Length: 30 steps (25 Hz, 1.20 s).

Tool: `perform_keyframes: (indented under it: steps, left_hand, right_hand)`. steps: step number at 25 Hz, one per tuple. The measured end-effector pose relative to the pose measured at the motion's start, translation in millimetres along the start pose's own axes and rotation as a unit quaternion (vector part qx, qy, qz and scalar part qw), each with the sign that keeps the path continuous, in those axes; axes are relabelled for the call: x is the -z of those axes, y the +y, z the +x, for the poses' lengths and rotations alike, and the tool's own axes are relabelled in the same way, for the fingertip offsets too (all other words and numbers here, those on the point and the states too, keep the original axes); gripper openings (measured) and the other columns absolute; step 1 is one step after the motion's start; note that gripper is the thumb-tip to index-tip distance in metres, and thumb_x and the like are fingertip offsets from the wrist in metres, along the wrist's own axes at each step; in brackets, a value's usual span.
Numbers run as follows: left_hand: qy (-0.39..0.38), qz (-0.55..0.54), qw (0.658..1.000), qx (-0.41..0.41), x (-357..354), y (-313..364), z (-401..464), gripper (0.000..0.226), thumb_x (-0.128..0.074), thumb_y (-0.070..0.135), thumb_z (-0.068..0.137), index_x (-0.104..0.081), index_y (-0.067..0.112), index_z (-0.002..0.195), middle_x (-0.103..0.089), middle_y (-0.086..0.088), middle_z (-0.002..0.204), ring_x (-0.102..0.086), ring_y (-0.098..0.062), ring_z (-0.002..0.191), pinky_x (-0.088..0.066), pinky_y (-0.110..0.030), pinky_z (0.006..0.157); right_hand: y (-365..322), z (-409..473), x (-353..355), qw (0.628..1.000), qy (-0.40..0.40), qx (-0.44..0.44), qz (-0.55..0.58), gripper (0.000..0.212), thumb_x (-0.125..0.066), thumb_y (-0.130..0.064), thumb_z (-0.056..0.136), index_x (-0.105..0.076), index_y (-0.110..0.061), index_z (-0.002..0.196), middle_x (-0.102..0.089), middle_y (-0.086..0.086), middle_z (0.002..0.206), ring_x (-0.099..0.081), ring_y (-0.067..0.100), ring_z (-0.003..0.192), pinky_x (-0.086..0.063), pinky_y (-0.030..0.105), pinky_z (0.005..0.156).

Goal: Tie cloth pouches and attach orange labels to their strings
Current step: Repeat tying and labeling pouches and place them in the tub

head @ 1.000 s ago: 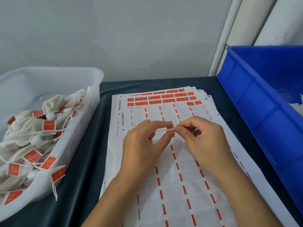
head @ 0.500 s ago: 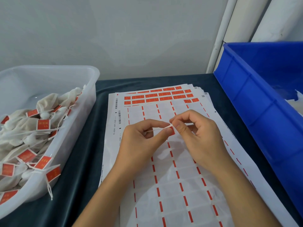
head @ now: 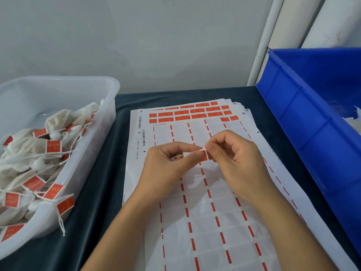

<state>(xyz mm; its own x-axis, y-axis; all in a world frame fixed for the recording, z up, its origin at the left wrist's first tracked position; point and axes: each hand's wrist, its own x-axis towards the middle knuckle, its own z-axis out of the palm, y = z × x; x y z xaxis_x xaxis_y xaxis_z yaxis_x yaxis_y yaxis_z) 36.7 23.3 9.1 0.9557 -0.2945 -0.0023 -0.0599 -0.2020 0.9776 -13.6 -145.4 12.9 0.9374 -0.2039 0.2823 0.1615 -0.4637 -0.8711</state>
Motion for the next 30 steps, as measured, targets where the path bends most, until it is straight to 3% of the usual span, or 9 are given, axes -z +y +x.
perform_keyframes:
  steps: [9, 13, 15, 18, 21, 24, 27, 30]
  left_hand:
    - [0.012, 0.011, 1.000, -0.001, -2.2, -0.1, 0.3, 0.008, -0.080, 0.037, 0.090, -0.082, 0.044, 0.085, -0.079, 0.022, 0.089, -0.070, 0.007, 0.094, -0.047, -0.022, 0.082]
    - [0.016, 0.007, 1.000, 0.002, -2.3, 0.0, -0.5, 0.008, -0.080, 0.035, 0.090, -0.082, 0.040, 0.084, -0.079, 0.018, 0.087, -0.072, 0.004, 0.090, -0.049, -0.023, 0.081]
    - [0.015, -0.009, 1.000, 0.008, -2.2, 1.2, -1.0, 0.008, -0.080, 0.034, 0.090, -0.083, 0.036, 0.083, -0.080, 0.014, 0.084, -0.072, 0.004, 0.081, -0.048, -0.023, 0.077]
    - [0.007, -0.023, 1.000, 0.015, -0.3, 3.6, -2.6, 0.014, -0.075, 0.030, 0.095, -0.082, 0.029, 0.083, -0.076, 0.013, 0.076, -0.064, 0.004, 0.063, -0.046, -0.019, 0.067]
    - [-0.014, -0.052, 0.998, 0.040, 2.7, 7.0, -4.1, 0.024, -0.058, 0.024, 0.105, -0.079, 0.025, 0.092, -0.057, 0.009, 0.061, -0.049, -0.003, 0.055, -0.042, -0.016, 0.055]
    - [-0.019, -0.103, 0.990, 0.094, 5.6, 11.0, -2.4, 0.024, -0.049, 0.020, 0.098, -0.072, 0.018, 0.105, -0.048, 0.000, 0.062, -0.041, -0.012, 0.059, -0.041, -0.029, 0.058]
    - [-0.033, -0.112, 0.989, 0.092, 9.3, 12.8, -1.7, 0.035, -0.048, 0.025, 0.082, -0.071, 0.015, 0.106, -0.056, -0.002, 0.071, -0.050, -0.018, 0.069, -0.048, -0.036, 0.067]
    - [-0.022, -0.041, 0.998, 0.049, 14.8, 9.6, -1.0, 0.020, -0.054, 0.012, 0.101, -0.073, 0.019, 0.103, -0.069, 0.001, 0.086, -0.066, -0.016, 0.086, -0.055, -0.028, 0.077]
  right_hand:
    - [-1.8, 0.3, -0.5, 1.000, -0.001, 0.001, 0.001, 0.019, -0.054, -0.052, 0.090, -0.064, -0.036, 0.091, -0.068, -0.026, 0.087, -0.066, -0.004, 0.090, -0.048, 0.003, 0.073]
    - [0.0, 0.1, 0.4, 1.000, -0.014, 0.002, 0.026, 0.012, -0.058, -0.045, 0.096, -0.065, -0.035, 0.094, -0.069, -0.022, 0.089, -0.067, 0.001, 0.091, -0.052, 0.009, 0.075]
    - [1.3, -0.6, 0.0, 0.997, -0.044, -0.008, 0.056, 0.004, -0.063, -0.037, 0.098, -0.065, -0.036, 0.101, -0.070, -0.021, 0.096, -0.069, 0.004, 0.095, -0.057, 0.015, 0.079]
    - [1.2, -1.5, -1.2, 0.996, -0.065, -0.018, 0.061, 0.014, -0.068, -0.029, 0.097, -0.066, -0.038, 0.107, -0.072, -0.021, 0.102, -0.069, 0.005, 0.100, -0.060, 0.022, 0.083]
    - [1.2, -0.6, 0.2, 0.997, -0.054, -0.019, 0.061, 0.015, -0.068, -0.028, 0.096, -0.068, -0.040, 0.106, -0.072, -0.023, 0.101, -0.070, 0.003, 0.097, -0.059, 0.019, 0.080]
    - [2.8, -0.1, 0.1, 0.996, -0.055, -0.034, 0.063, 0.018, -0.066, -0.029, 0.098, -0.068, -0.045, 0.107, -0.070, -0.027, 0.102, -0.068, 0.000, 0.097, -0.056, 0.012, 0.072]
    - [3.4, 0.4, -1.6, 0.997, -0.058, -0.038, 0.039, 0.009, -0.068, -0.033, 0.096, -0.071, -0.042, 0.097, -0.070, -0.027, 0.097, -0.066, -0.002, 0.098, -0.054, 0.008, 0.074]
    - [4.6, 1.6, -0.8, 0.999, -0.029, -0.044, 0.005, 0.006, -0.068, -0.036, 0.096, -0.070, -0.040, 0.091, -0.069, -0.031, 0.095, -0.064, -0.006, 0.098, -0.050, 0.002, 0.071]
